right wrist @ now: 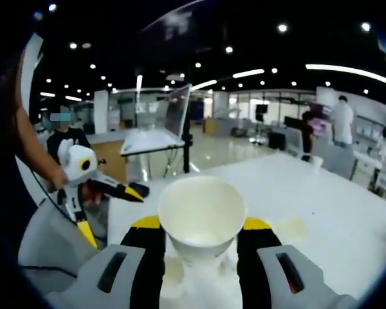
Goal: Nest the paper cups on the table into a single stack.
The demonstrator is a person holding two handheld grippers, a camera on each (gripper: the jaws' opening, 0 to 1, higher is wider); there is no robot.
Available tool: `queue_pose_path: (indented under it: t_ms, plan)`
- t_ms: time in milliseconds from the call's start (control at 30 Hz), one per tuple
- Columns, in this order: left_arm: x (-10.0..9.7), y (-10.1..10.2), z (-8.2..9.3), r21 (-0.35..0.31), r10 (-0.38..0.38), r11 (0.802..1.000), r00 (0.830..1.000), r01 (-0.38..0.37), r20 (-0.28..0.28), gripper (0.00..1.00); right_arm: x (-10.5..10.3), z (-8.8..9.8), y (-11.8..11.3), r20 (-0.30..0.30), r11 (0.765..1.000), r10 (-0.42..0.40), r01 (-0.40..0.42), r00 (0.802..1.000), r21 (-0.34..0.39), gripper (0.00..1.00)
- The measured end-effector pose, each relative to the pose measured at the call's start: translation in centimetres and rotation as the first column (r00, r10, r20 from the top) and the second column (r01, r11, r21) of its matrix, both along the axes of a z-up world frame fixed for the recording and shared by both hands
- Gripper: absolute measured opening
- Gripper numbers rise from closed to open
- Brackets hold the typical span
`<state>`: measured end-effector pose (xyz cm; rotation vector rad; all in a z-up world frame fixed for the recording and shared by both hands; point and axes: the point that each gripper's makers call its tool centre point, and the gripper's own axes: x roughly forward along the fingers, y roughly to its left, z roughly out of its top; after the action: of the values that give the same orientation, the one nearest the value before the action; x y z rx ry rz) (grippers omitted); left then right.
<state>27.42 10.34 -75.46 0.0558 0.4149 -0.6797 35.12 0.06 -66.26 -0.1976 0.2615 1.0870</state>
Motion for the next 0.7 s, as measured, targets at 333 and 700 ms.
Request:
queue_pose_path:
  t_ms: [333,700]
  plan:
    - [0.0,0.1,0.1,-0.002,0.006,1.0,1.0,-0.006,0.002,0.99,-1.7,0.0,0.3,-0.006,1.0,0.017,-0.017,1.0,0.011,0.4]
    - [0.1,0.2,0.2,-0.002,0.011,1.0,1.0,-0.011,0.003,0.98,-3.8,-0.2,0.9,-0.003,0.999,0.024,-0.024,1.0,0.023,0.4]
